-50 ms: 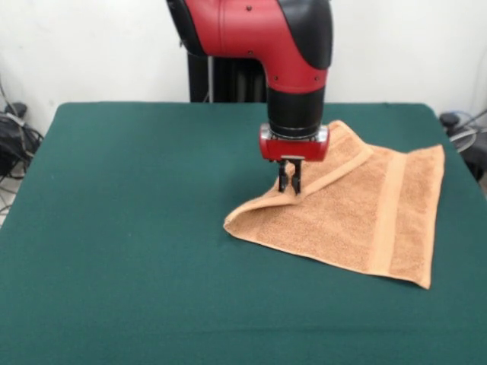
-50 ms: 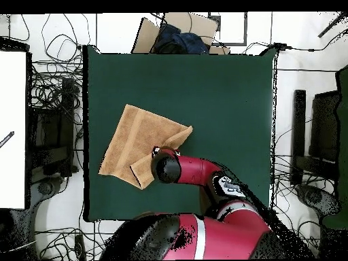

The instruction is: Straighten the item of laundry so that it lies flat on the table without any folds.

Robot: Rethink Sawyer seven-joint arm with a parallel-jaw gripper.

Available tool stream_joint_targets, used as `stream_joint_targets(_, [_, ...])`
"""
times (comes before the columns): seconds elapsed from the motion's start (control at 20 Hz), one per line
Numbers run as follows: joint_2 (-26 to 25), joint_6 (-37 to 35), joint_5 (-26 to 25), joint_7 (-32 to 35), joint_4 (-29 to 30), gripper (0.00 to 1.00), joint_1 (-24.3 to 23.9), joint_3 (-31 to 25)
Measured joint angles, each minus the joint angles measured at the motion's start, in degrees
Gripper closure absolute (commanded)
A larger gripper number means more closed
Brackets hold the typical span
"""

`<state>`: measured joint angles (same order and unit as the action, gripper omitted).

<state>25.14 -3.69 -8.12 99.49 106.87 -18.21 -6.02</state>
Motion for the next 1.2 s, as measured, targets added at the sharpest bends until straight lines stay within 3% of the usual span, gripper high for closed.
stream_joint_targets(0.5, [0.34,0.04,0.00,0.00,0.70,1.00,-1.41,-1.11])
stream_joint_targets(0.85, [2.14,0.02,-0.42,0.00,4.31,1.00,-10.99,-7.29])
stream_joint_targets(1.2, [0.69,0.02,-1.94,0.00,4.36,1.00,-16.27,-11.35])
